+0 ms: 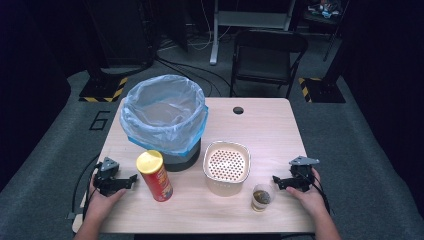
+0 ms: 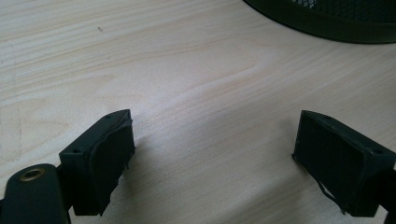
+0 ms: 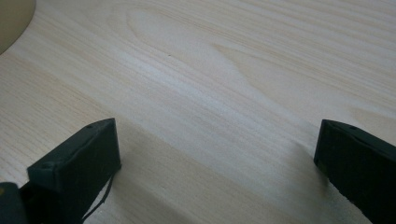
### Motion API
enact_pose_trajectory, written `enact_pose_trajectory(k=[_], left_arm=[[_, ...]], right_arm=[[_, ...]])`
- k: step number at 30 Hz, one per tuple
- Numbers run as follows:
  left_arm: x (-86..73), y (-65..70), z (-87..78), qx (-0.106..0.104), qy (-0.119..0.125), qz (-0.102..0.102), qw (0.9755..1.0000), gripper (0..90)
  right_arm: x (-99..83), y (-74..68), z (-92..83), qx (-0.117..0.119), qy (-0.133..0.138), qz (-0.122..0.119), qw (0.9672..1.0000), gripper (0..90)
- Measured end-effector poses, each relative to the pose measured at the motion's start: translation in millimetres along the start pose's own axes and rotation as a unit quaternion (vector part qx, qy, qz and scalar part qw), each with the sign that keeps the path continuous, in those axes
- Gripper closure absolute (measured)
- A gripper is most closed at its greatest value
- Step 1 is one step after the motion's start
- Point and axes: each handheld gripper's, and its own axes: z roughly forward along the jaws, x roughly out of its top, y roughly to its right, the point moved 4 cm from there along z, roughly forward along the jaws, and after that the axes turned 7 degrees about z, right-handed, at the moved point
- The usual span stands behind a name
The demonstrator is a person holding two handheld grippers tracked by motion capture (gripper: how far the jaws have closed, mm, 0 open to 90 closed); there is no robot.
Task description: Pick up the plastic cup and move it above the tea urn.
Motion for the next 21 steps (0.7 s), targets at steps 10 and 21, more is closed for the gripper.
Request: enact_pose_trajectory(k=[10, 21], left_arm=[[0.2, 0.9, 0.1, 0.004, -0.001, -0.005, 1.0, 12.3], [-0.1, 1.4, -0.7, 0.006, -0.003, -0.007, 1.0, 12.8]], right_arm=[[-1.0, -2.1, -0.9, 0.005, -0.002, -0.002, 1.0, 0.1], [-1.7, -5.8, -6.5, -0.006, 0.001, 0.007, 1.0, 13.7]])
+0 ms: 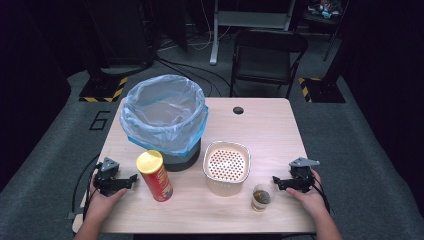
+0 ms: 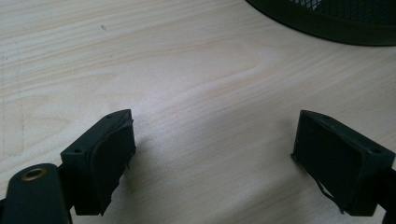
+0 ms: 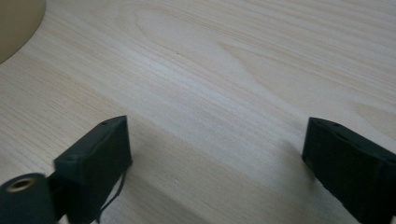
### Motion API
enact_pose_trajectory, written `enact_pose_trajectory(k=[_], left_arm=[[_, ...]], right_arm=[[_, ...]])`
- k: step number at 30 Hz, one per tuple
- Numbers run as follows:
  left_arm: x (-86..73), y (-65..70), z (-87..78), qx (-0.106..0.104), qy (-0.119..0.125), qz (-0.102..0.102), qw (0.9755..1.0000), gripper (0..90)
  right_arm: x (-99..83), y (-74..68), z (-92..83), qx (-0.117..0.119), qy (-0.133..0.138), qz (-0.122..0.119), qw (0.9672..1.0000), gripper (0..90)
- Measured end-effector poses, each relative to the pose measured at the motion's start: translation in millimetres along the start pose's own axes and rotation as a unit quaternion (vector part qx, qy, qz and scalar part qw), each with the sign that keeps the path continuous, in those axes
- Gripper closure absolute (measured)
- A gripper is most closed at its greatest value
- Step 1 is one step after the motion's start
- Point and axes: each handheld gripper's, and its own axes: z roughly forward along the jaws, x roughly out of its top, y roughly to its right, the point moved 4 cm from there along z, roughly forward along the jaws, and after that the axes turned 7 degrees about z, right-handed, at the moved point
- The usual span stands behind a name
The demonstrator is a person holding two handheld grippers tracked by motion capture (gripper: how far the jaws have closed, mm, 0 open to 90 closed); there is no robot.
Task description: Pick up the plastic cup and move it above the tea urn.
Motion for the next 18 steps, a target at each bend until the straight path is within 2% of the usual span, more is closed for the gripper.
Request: enact_pose_trajectory(k=[1, 4, 5, 9, 11, 14, 18], left_arm=[[0.0, 0.0, 0.0, 0.0, 0.0, 0.0, 1.0, 12.8], [0.0, 0.1, 0.1, 0.001, 0.0, 0.0, 1.0, 12.8], [0.0, 0.1, 0.1, 0.001, 0.0, 0.0, 1.0, 12.8], [0.0, 0.4, 0.2, 0.0, 0.0, -0.001, 1.0, 12.8], [0.0, 0.4, 0.1, 0.001, -0.001, -0.001, 1.0, 12.8], [0.0, 0.6, 0.2, 0.0, 0.0, -0.003, 1.0, 12.8], [0.0, 0.6, 0.2, 0.0, 0.0, -0.003, 1.0, 12.8]], right_arm=[[0.5, 0.0, -1.6, -0.002, 0.0, 0.003, 1.0, 16.5], [1.0, -0.8, -4.4, -0.009, -0.009, 0.004, 0.9999, 17.1], [2.4, -0.8, -5.7, -0.01, -0.007, -0.005, 0.9999, 17.7], [13.6, -4.9, -17.7, -0.006, 0.009, 0.008, 0.9999, 22.5], [22.4, -6.0, -26.2, 0.001, 0.024, 0.012, 0.9996, 21.7], [30.4, -9.6, -34.2, 0.021, 0.019, 0.03, 0.9991, 19.0], [39.5, -13.9, -41.8, 0.026, 0.022, 0.029, 0.999, 20.8]])
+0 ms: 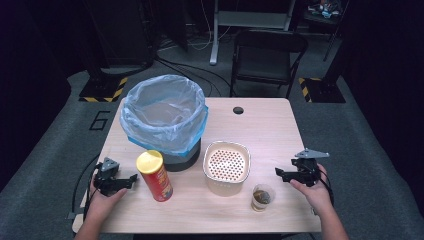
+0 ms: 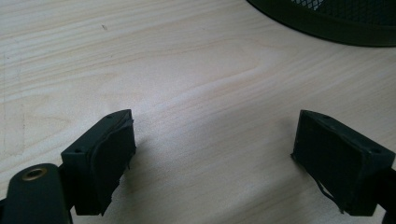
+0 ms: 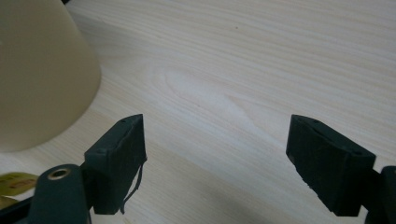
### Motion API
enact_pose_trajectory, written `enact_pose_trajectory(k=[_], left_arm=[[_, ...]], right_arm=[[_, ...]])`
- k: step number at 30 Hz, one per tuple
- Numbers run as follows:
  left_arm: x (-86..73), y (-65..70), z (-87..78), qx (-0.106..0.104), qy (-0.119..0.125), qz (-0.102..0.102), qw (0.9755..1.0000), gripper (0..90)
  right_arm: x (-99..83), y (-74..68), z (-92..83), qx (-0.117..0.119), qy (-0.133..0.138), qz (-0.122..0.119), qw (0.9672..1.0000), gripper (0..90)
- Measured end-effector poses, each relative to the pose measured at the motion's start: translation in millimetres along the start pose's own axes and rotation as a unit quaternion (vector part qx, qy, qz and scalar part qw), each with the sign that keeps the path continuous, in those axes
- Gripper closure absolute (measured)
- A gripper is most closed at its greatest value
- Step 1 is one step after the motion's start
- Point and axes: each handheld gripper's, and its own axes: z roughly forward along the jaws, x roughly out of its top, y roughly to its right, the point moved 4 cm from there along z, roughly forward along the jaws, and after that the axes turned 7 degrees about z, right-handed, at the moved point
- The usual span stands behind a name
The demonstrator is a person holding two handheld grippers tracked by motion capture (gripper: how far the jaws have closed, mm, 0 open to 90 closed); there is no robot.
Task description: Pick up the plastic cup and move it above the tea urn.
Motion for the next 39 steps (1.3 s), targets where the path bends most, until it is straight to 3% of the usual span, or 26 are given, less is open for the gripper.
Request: enact_pose_trajectory(k=[4, 10, 17, 22, 25, 27, 30, 39], left_arm=[[0.0, 0.1, 0.0, 0.0, 0.0, -0.001, 1.0, 12.8], [0.0, 0.2, -0.1, 0.001, 0.0, -0.001, 1.0, 12.8], [0.0, 0.3, -0.1, 0.001, 0.0, -0.001, 1.0, 12.8], [0.0, 0.3, -0.1, 0.001, 0.0, -0.001, 1.0, 12.8], [0.0, 0.3, -0.1, 0.001, 0.0, -0.001, 1.0, 12.8], [0.0, 0.3, -0.1, 0.001, 0.0, -0.001, 1.0, 12.8], [0.0, 0.3, -0.1, 0.001, 0.0, -0.001, 1.0, 12.8], [0.0, 0.2, -0.1, 0.001, 0.0, -0.001, 1.0, 12.8]], right_arm=[[12.4, -11.8, -8.9, 0.022, 0.001, -0.009, 0.9997, 31.0], [27.9, -32.8, -19.1, 0.033, -0.011, -0.03, 0.9989, 39.4], [33.6, -50.8, -39.0, -0.002, -0.007, -0.049, 0.9988, 38.7], [41.7, -67.8, -48.5, 0.018, 0.003, -0.05, 0.9986, 38.7], [50.4, -78.0, -45.5, 0.04, 0.009, -0.053, 0.9978, 40.3], [55.5, -81.8, -40.7, 0.041, 0.009, -0.058, 0.9974, 42.7], [63.9, -86.2, -27.6, 0.073, -0.003, -0.063, 0.9953, 47.9], [84.6, -97.7, -6.0, 0.089, 0.005, -0.077, 0.993, 57.2]])
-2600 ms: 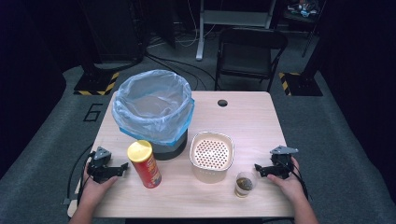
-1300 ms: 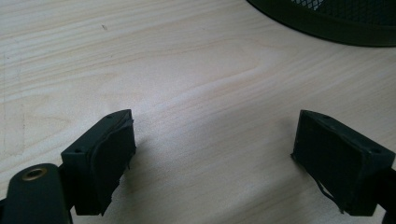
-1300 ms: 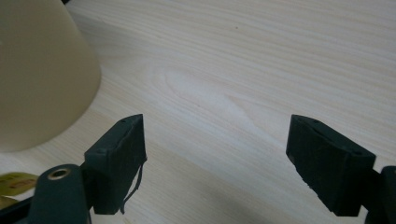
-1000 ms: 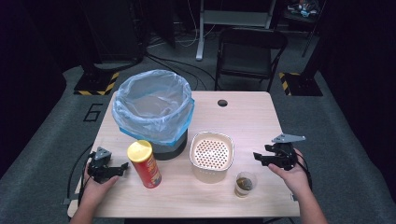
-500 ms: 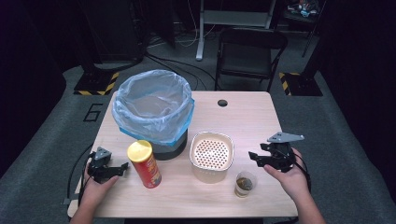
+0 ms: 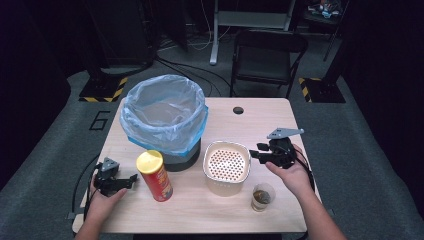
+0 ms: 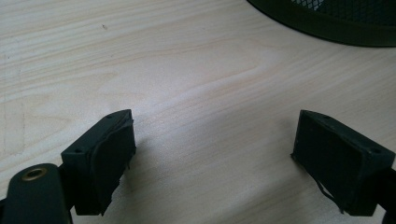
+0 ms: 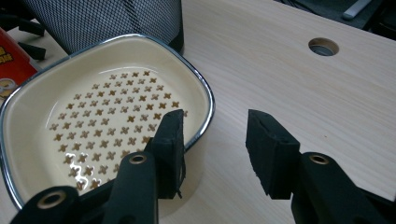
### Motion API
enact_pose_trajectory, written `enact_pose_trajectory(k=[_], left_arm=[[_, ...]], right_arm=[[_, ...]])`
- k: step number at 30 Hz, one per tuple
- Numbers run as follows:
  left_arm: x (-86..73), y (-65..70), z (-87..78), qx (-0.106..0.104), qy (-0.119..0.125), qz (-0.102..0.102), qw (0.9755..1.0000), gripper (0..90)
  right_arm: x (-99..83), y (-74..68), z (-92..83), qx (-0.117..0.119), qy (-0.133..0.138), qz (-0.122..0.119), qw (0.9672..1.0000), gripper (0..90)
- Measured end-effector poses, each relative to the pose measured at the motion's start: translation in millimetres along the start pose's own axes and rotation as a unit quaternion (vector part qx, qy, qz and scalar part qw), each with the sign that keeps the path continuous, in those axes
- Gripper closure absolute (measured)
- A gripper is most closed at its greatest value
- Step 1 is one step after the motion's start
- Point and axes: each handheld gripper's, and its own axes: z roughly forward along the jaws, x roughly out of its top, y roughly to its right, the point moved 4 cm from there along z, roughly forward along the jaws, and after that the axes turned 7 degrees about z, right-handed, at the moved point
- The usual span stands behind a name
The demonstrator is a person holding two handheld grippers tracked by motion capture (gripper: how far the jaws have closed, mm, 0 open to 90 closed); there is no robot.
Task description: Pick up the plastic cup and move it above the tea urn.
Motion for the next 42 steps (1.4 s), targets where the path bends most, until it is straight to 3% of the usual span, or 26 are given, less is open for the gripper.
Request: enact_pose_trajectory(k=[6, 10, 17, 20, 26, 36, 37, 39, 42], left_arm=[[0.0, 0.0, 0.0, 0.0, 0.0, 0.0, 1.0, 12.8], [0.0, 0.0, 0.0, 0.0, 0.0, 0.0, 1.0, 12.8], [0.0, 0.0, 0.0, 0.0, 0.0, 0.0, 1.0, 12.8], [0.0, 0.0, 0.0, 0.0, 0.0, 0.0, 1.0, 12.8], [0.0, 0.0, 0.0, 0.0, 0.0, 0.0, 1.0, 12.8], [0.0, 0.0, 0.0, 0.0, 0.0, 0.0, 1.0, 12.8], [0.0, 0.0, 0.0, 0.0, 0.0, 0.0, 1.0, 12.8], [0.0, 0.0, 0.0, 0.0, 0.0, 0.0, 1.0, 12.8], [0.0, 0.0, 0.0, 0.0, 0.0, 0.0, 1.0, 12.8]], right_arm=[[4.3, 1.4, 19.1, 0.006, -0.025, 0.003, 0.9997, 60.9], [3.2, 2.7, 29.6, 0.013, -0.033, 0.002, 0.9993, 68.3], [4.2, 1.7, 36.9, 0.022, -0.04, -0.006, 0.999, 74.7], [4.4, 2.2, 38.1, 0.03, -0.039, 0.0, 0.9988, 75.7], [2.5, -3.8, 36.8, 0.032, -0.04, -0.013, 0.9986, 78.1], [-7.7, -16.1, 30.3, 0.057, -0.031, -0.027, 0.9975, 78.8], [-8.0, -16.1, 30.0, 0.058, -0.031, -0.026, 0.9975, 78.4], [-8.1, -16.7, 28.4, 0.062, -0.028, -0.028, 0.9973, 66.4], [-7.7, -18.5, 20.5, 0.057, -0.015, -0.024, 0.998, 57.0]])
